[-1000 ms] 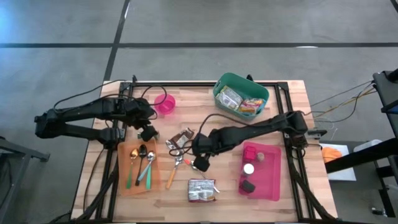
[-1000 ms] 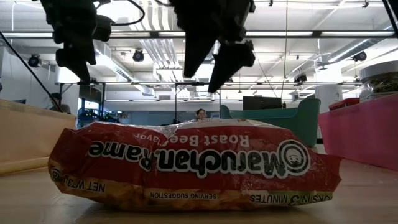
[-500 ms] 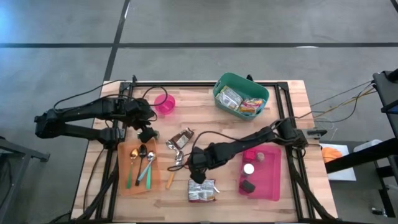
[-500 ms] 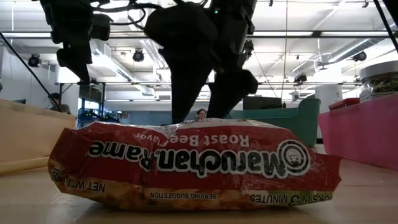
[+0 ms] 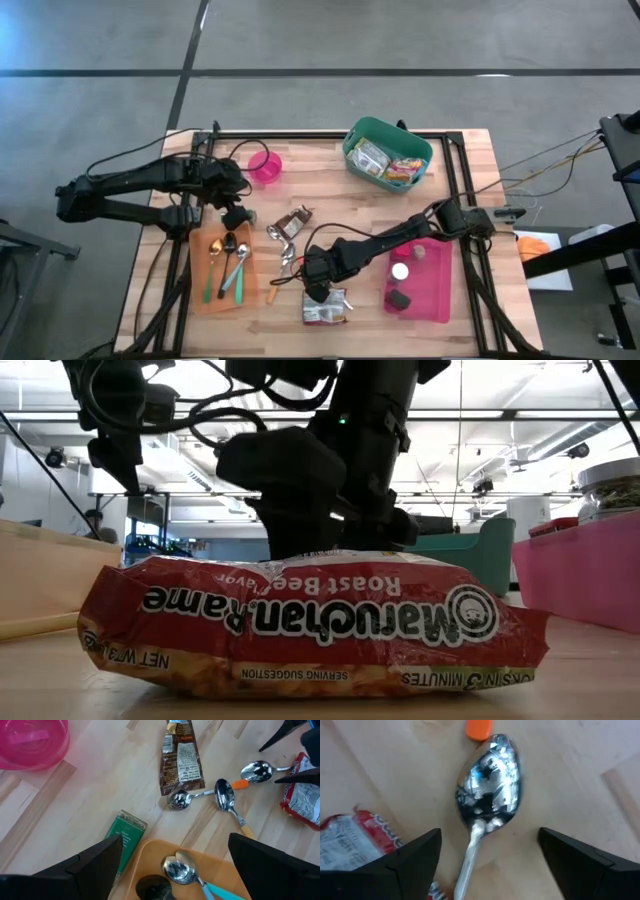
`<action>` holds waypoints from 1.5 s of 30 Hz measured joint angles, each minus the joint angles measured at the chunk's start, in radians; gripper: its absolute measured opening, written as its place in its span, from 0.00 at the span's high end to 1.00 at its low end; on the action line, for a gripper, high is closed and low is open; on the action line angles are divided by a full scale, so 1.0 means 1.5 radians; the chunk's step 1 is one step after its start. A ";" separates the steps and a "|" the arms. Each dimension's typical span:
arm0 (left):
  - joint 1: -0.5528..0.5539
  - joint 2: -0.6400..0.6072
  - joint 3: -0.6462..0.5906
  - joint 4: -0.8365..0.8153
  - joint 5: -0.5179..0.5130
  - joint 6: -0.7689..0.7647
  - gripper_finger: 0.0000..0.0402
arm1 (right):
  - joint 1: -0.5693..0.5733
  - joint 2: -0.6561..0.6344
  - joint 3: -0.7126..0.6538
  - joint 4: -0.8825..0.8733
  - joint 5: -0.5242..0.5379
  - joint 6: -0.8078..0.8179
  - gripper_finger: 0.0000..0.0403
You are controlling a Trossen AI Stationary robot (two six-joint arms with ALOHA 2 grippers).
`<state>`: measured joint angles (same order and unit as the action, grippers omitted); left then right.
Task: Pick & Place Food Item
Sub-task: Put the silver spoon into the orange bin
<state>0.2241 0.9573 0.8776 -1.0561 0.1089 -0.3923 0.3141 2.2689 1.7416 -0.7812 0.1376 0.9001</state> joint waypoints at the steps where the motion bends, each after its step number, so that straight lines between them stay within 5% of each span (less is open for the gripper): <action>1: 0.000 0.000 0.000 0.000 0.000 0.000 0.08 | 0.000 0.002 0.000 0.001 0.000 -0.001 0.22; 17: -0.001 0.000 0.000 -0.009 0.012 -0.015 0.08 | 0.000 0.003 -0.002 -0.040 0.035 0.024 0.94; 31: -0.001 0.000 0.000 -0.012 0.012 -0.016 0.08 | -0.004 -0.004 0.036 -0.073 0.056 0.019 0.97; 45: -0.001 -0.039 0.000 0.071 0.018 -0.042 0.08 | -0.048 -0.120 0.131 -0.110 0.207 -0.028 0.97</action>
<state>0.2234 0.8992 0.8780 -0.9500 0.1352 -0.4554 0.2417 2.0896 1.9383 -0.9468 0.4476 0.8575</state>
